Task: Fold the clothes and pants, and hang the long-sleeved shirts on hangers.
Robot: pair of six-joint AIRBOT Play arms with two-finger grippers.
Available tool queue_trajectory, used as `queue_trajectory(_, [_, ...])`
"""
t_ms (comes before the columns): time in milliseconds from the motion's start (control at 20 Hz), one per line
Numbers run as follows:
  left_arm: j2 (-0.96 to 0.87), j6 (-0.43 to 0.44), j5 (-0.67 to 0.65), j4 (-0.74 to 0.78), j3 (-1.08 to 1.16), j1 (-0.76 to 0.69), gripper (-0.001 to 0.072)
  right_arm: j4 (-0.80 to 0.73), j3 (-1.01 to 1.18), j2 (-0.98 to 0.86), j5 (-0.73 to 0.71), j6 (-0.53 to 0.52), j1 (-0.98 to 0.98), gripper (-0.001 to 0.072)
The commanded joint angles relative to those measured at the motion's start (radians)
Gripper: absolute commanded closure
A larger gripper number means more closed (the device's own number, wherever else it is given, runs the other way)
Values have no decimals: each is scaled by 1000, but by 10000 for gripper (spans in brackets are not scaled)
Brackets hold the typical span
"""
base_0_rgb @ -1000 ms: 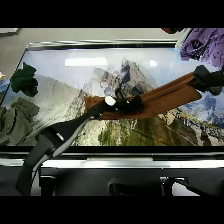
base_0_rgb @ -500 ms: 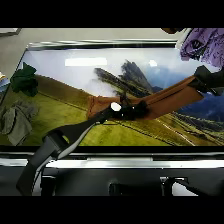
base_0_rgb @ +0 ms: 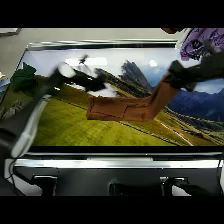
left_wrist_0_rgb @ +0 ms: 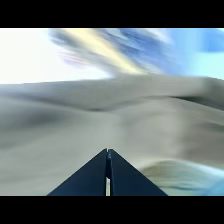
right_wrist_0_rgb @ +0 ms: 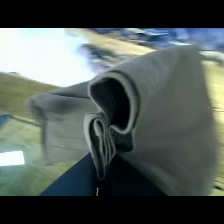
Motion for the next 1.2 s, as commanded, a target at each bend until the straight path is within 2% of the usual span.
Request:
queue_trajectory(0, [163,80,-219,248,1,190,690,-119,1,-7,203,209,243,684])
queue_trajectory(200, [239,101,-276,249,1,330,688,-238,1,-71,341,395,446,684])
queue_trajectory(500, [249,150,-312,250,0,398,688,-231,1,-218,452,494,562,684])
queue_trajectory(1150, [247,150,-312,249,0,397,687,-129,1,-432,620,494,589,670])
